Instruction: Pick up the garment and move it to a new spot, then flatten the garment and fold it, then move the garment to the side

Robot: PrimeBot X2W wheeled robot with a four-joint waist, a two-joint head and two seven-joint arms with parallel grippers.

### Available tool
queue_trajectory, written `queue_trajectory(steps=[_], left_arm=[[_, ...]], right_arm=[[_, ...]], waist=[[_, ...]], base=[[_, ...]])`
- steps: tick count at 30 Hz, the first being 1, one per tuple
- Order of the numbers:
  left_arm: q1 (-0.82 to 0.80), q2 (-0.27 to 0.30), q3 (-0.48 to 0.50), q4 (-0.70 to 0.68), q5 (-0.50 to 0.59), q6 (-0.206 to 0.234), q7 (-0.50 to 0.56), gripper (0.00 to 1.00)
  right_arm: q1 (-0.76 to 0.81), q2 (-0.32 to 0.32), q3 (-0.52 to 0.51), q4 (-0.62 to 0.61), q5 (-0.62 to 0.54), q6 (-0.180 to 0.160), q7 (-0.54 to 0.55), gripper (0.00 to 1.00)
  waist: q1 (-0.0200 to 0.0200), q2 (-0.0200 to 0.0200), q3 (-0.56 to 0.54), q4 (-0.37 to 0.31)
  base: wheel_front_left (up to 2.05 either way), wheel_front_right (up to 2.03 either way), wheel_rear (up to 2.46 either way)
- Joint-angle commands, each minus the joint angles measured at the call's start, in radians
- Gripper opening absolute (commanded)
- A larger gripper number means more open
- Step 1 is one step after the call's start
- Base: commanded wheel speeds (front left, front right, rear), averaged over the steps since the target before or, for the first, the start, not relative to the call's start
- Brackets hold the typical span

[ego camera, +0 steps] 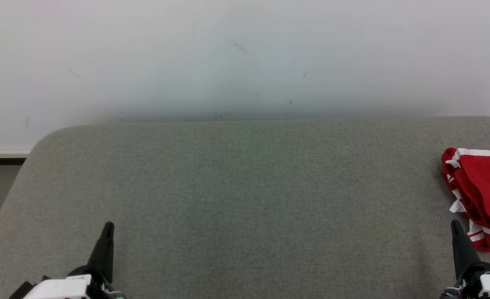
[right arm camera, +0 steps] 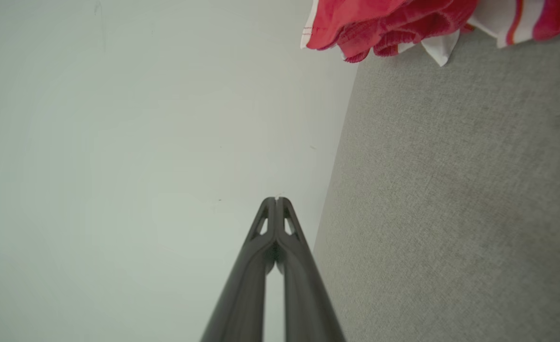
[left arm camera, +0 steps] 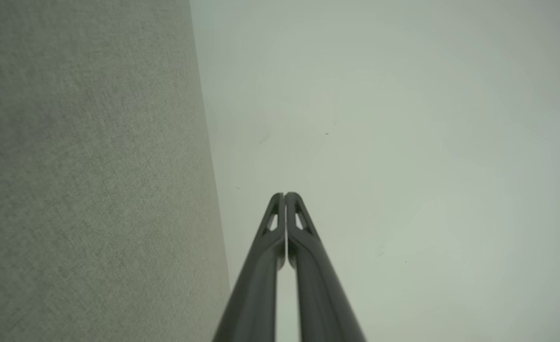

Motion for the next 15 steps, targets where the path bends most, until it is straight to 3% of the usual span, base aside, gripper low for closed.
queue_trajectory(steps=[1, 15], left_arm=[[-0.009, 0.003, 0.004, 0.001, 0.012, -0.006, 0.003, 0.0], [-0.009, 0.003, 0.004, 0.001, 0.013, -0.006, 0.003, 0.0]], right_arm=[[-0.013, -0.008, -0.003, 0.003, 0.002, -0.002, 0.003, 0.0], [-0.013, -0.008, -0.003, 0.003, 0.002, -0.002, 0.003, 0.0]], waist=[[0.0, 0.0, 0.0, 0.0], [0.0, 0.0, 0.0, 0.0]], base=[[0.0, 0.0, 0.0], [0.0, 0.0, 0.0]])
